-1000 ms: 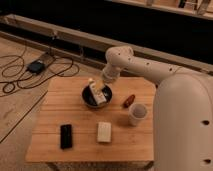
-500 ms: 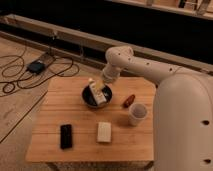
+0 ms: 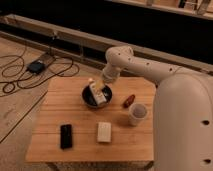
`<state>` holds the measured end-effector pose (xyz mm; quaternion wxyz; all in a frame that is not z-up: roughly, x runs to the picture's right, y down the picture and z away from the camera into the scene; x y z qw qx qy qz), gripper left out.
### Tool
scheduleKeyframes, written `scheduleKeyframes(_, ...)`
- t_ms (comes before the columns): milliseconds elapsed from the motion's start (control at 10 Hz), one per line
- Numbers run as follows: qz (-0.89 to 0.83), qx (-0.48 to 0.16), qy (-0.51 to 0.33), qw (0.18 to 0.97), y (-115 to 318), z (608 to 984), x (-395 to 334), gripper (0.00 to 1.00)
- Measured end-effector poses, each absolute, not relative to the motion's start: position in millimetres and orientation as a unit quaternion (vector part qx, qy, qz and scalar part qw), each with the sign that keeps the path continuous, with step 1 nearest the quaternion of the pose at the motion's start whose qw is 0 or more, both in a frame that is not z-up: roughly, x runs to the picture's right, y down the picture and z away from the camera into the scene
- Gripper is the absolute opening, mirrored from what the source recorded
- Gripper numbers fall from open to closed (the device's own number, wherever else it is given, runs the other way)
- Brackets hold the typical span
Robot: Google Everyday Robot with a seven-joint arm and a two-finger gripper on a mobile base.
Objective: Pick up the ceramic cup
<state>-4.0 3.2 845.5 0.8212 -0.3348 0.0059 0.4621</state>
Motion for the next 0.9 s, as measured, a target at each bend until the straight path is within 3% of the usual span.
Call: scheduleKeyframes(900, 0.469, -0.321, 0.041, 0.822, 12, 838, 16, 0.80)
